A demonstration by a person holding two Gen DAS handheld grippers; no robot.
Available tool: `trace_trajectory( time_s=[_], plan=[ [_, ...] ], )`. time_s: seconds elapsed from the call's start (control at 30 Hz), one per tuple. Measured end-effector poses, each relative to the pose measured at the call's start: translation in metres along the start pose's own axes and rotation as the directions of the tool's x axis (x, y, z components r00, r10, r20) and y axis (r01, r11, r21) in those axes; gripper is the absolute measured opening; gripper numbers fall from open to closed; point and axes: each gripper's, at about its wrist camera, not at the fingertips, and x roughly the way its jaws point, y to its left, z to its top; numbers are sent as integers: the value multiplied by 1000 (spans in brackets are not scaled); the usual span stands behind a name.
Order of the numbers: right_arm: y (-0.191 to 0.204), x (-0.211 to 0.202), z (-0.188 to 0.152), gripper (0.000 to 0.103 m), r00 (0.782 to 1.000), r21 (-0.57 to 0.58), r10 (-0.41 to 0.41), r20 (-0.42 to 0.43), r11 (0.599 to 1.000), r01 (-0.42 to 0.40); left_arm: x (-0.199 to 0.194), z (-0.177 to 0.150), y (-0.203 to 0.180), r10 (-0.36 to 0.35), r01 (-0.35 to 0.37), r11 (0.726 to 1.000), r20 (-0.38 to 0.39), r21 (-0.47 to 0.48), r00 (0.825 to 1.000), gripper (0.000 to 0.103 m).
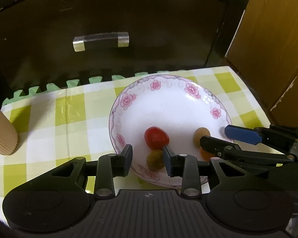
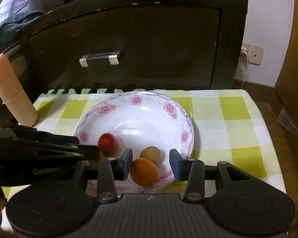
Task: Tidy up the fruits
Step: 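Carry both fruits over the white bowl and open both tools to release them, then move both tools back to the remaining fruits and grasp an orange with the right tool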
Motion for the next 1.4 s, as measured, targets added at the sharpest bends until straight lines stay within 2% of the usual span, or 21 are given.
trace_trajectory(
  time_s=[0.23,0.47,0.97,1.4],
  plan=[
    [-7,-9,7,40,1000,43,-8,29,999,7,-12,3,-2,-20,20,1000,31,-8,999,51],
    [-7,-17,7,40,999,60,-8,38,998,6,-16,2,-3,-26,26,1000,39,1,999,54],
    [11,-32,-12,40,1000,7,19,7,1000,-19,-34,-11,2,-15,15,1000,25,-4,1000,55],
    [32,-44,-46,40,997,-78,57,-55,995,-61,-55,-34,5,-28,27,999,6,16,1000,60]
  ],
)
